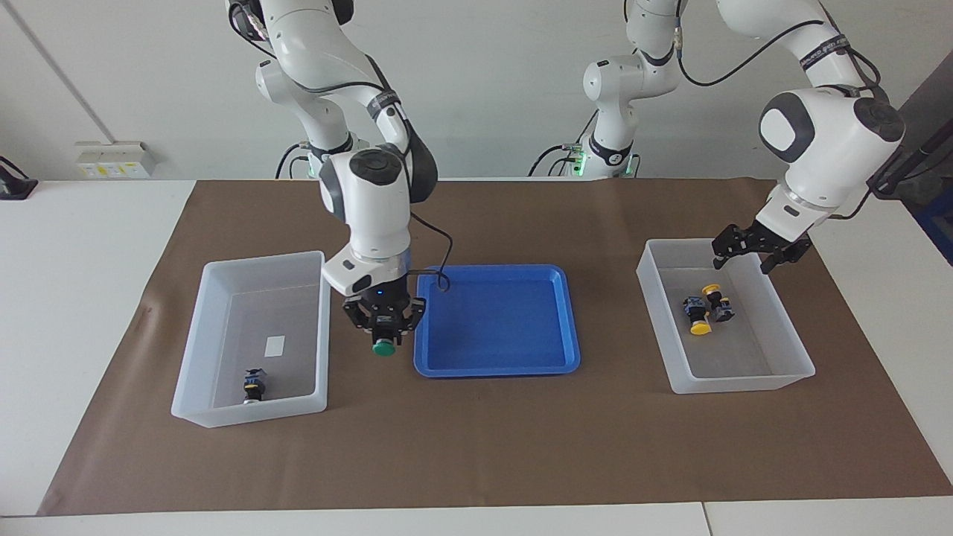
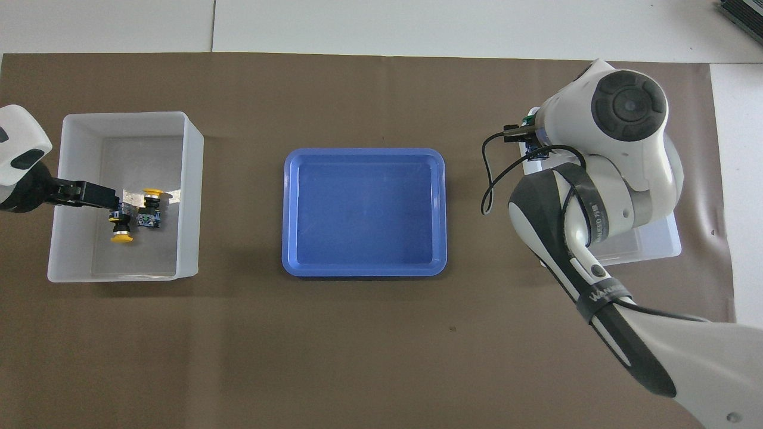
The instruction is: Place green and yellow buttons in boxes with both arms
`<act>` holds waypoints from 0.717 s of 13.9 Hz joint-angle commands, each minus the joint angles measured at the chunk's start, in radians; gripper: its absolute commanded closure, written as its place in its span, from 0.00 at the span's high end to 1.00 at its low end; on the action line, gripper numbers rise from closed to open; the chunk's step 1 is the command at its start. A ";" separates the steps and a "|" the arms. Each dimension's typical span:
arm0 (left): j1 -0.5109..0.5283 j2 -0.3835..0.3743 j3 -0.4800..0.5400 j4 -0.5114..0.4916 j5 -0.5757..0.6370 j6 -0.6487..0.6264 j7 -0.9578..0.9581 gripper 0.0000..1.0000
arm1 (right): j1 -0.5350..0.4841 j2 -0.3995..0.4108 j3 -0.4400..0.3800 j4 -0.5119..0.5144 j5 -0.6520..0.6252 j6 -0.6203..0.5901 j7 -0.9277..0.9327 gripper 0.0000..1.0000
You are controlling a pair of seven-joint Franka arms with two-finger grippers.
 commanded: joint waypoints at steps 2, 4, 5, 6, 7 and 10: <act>-0.099 -0.062 0.005 -0.015 0.025 -0.070 -0.145 1.00 | -0.118 0.002 0.019 -0.051 0.051 0.081 -0.231 0.00; -0.115 -0.067 0.005 0.004 0.025 -0.092 -0.166 1.00 | -0.170 0.020 0.019 -0.072 0.077 0.145 -0.315 0.00; -0.115 -0.067 0.004 0.041 0.025 -0.121 -0.166 1.00 | -0.175 0.032 0.019 -0.075 0.080 0.161 -0.321 0.00; -0.115 -0.066 0.004 0.092 0.023 -0.176 -0.166 1.00 | -0.183 0.045 0.019 -0.083 0.080 0.184 -0.323 0.00; -0.113 -0.064 0.004 0.125 0.022 -0.216 -0.164 1.00 | -0.184 0.059 0.019 -0.086 0.080 0.220 -0.323 0.00; -0.112 -0.056 0.005 0.210 0.013 -0.296 -0.166 1.00 | -0.186 0.098 0.021 -0.095 0.080 0.268 -0.339 0.00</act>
